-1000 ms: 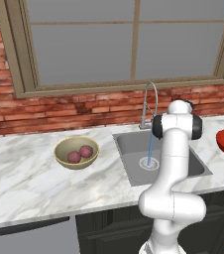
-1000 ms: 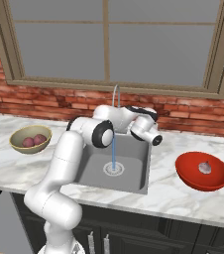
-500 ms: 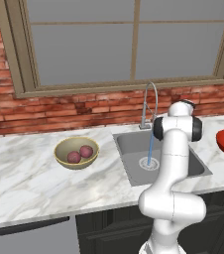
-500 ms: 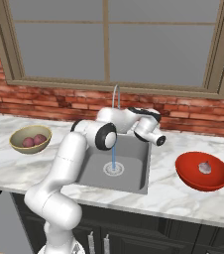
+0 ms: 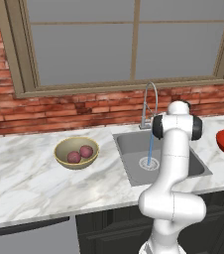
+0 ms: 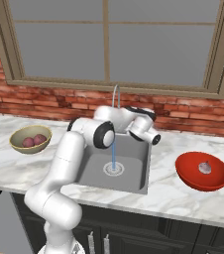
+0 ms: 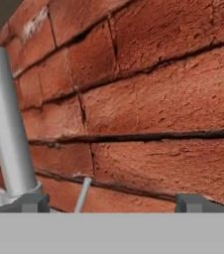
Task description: Pick the onions from the sink and place them in one bowl. Place the garlic in the other bowl. Then turn off the sink faucet.
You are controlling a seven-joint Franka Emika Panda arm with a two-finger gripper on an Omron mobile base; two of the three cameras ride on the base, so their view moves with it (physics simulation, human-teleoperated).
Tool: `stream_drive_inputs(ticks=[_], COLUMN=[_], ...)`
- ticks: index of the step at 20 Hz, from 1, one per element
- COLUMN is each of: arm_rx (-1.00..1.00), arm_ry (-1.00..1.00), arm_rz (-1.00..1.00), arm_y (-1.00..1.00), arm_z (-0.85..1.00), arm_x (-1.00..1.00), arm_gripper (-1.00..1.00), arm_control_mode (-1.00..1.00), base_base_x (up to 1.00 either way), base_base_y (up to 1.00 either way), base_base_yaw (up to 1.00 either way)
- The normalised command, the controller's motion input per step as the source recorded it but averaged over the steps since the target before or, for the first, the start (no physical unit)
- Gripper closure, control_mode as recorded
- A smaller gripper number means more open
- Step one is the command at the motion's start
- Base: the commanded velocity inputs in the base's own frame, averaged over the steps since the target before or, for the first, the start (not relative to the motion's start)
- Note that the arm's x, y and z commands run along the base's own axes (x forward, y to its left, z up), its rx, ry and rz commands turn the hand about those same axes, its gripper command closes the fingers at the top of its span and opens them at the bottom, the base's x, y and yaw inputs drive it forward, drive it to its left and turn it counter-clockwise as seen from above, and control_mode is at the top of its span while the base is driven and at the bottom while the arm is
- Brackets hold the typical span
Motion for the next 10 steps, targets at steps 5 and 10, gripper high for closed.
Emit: stream_drive_inputs(ticks=[5,10], arm_rx=[0.0,0.0], arm_ry=[0.0,0.0], arm_rz=[0.07,0.14], arm_y=[0.46,0.03], arm_z=[-0.01,-0.13], arm_x=[0.01,0.22], arm_gripper=[-1.0,-1.0], arm_control_mode=[-1.0,-1.0], base_base_x=[0.0,0.0], base_base_y=[0.0,0.0], base_base_yaw=[0.0,0.0])
